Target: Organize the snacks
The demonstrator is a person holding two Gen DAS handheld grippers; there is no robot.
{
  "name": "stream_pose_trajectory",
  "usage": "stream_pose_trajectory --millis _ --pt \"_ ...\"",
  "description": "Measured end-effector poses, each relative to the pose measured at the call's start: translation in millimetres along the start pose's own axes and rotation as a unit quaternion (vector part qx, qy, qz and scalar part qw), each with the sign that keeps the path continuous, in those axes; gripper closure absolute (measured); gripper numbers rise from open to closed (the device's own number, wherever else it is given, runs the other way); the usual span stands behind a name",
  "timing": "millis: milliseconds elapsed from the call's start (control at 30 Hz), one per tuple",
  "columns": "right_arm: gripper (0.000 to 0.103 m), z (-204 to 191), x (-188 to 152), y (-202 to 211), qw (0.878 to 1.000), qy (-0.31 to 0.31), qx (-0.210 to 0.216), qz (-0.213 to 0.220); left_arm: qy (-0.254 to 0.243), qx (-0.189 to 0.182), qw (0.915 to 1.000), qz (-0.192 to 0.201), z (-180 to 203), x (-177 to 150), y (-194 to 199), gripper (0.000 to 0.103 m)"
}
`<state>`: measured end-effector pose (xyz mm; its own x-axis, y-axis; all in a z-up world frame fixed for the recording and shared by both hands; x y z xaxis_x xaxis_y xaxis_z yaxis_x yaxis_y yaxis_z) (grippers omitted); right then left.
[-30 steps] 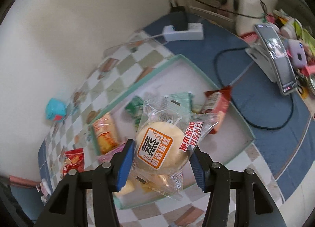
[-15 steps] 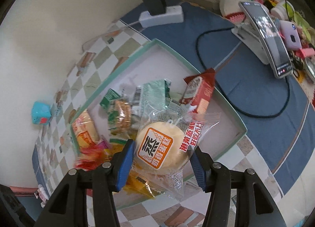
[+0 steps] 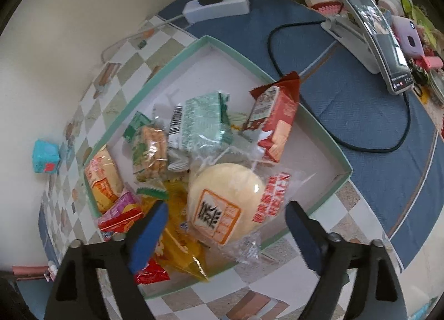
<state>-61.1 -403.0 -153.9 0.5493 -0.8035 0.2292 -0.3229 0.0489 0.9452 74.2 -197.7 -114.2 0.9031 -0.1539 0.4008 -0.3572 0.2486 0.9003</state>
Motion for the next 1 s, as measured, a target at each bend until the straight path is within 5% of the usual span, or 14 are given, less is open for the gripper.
stream_pose_trajectory --millis 100,433,1000 --pt "0.0 -10 -1 8 1.0 0.019 0.0 0.022 0.019 0.031 0.9993 0.003 -26 -2 2 0.01" --pt "0.0 -63 -27 48 0.987 0.121 0.018 0.105 0.046 0.102 0.9934 0.026 -89 -11 34 0.01" --pt "0.0 -99 -103 50 0.965 0.246 -0.016 0.089 0.046 0.123 0.9909 0.029 -137 -42 62 0.01"
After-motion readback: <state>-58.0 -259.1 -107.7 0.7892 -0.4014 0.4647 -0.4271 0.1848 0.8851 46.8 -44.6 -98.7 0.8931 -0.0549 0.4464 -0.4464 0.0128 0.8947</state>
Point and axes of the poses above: each gripper's, at about its wrist camera, not at the fingertips, and y roughly against the way its jaws point, z to its right, x to its top, the point moved 9 cm from there along -y, roughly the way its jaws point, and after that the axes turned 9 degrees about y, right-handed, at the moved point
